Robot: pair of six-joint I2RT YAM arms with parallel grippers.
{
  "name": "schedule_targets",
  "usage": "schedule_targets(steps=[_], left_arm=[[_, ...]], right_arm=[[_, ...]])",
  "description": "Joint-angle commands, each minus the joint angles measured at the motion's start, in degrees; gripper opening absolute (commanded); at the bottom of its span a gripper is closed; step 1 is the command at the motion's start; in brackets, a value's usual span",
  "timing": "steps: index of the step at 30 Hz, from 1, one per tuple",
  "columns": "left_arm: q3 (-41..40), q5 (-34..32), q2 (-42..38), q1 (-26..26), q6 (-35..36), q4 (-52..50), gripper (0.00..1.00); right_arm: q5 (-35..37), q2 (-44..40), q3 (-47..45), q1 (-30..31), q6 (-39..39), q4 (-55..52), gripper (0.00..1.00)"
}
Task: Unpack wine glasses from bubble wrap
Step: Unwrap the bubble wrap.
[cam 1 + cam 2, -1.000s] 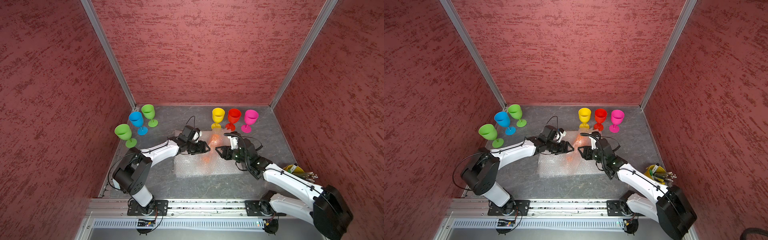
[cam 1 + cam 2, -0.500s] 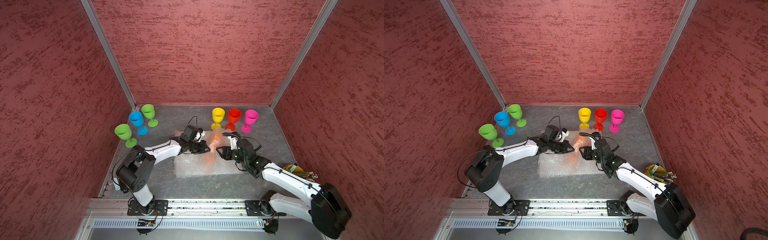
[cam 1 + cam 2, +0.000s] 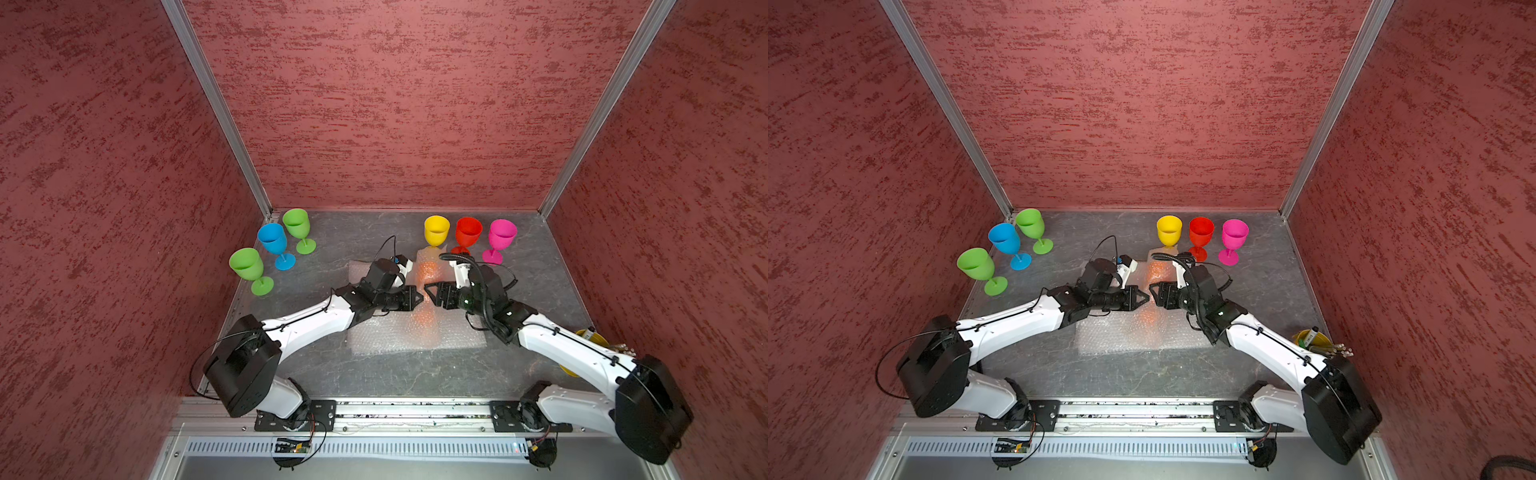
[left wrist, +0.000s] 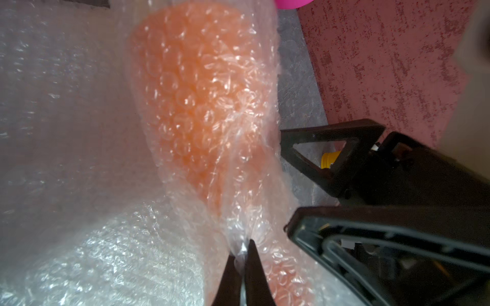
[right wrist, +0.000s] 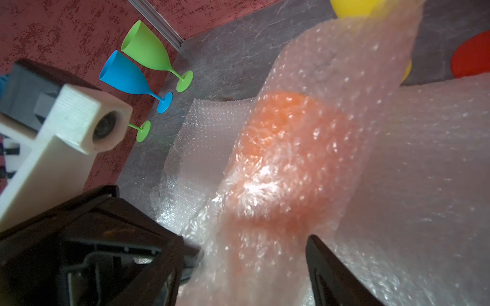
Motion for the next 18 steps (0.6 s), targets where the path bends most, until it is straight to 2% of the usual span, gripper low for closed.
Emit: schedule_targets(steps=[1, 14, 16, 18], left_arm=[[-0.3, -6.5, -1.3, -1.1, 2.4, -0.8, 0.00], [-1.5, -10.6, -2.4, -2.2, 3.0, -0.2, 0.00], [-1.5, -11.4, -2.5, -2.4, 3.1, -0.5, 0.00], [-1.6, -12.7, -2.7, -2.8, 3.5, -0.9, 0.00]], right_arm=[[0.8, 0.2, 2.7, -0.3, -1.8, -0.6, 0.74], [2.4, 9.1, 4.8, -0.1, -6.0, -3.7, 0.65], [3.1, 10.3, 5.2, 0.1, -6.6, -3.9, 0.59], [4.6, 10.8, 5.5, 0.1, -7.0, -4.3, 0.46]])
